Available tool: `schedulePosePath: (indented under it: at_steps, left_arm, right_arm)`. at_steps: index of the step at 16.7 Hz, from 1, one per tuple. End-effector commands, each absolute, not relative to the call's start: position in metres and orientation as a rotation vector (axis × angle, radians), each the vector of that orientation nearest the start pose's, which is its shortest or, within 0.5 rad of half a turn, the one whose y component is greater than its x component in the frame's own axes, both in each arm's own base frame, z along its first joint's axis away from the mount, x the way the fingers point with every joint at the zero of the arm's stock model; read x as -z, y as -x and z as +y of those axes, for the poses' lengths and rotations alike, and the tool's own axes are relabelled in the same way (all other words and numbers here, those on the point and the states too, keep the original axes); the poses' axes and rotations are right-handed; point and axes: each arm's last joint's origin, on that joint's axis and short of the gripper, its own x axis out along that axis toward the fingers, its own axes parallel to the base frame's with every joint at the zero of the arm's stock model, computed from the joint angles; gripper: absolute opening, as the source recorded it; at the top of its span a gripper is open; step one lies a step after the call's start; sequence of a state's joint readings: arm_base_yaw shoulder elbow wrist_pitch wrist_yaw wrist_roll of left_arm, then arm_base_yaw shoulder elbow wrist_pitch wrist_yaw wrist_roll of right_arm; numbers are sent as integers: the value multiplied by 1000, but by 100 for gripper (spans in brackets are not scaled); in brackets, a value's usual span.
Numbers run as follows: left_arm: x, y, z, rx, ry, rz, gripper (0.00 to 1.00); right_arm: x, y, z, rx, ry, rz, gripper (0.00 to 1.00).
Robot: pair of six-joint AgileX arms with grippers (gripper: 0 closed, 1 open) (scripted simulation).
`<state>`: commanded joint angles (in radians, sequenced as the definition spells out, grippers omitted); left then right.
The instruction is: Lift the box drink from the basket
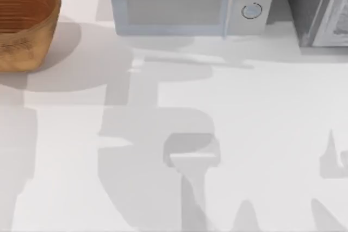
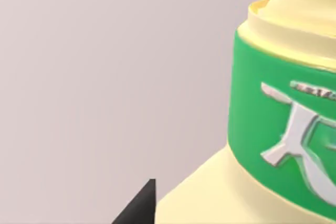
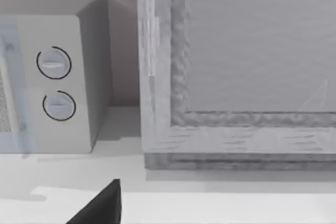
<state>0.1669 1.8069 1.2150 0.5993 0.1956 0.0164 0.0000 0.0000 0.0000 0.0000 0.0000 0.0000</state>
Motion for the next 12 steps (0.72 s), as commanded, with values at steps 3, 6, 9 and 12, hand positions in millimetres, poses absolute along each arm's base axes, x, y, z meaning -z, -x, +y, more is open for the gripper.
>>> schedulePosePath:
  at_steps: [3, 6, 9, 12]
  left_arm:
    - [-285, -414, 68, 9, -3, -12, 0]
    - [-286, -414, 68, 9, -3, -12, 0]
    - [-284, -411, 68, 7, -2, -2, 0]
    - [-291, -389, 60, 5, 7, 17, 0]
  right_arm:
    - [-160, -106, -1, 0, 0, 0, 100]
    - [-160, -106, -1, 0, 0, 0, 100]
    - [-160, -106, -1, 0, 0, 0, 100]
    - [-160, -106, -1, 0, 0, 0, 100]
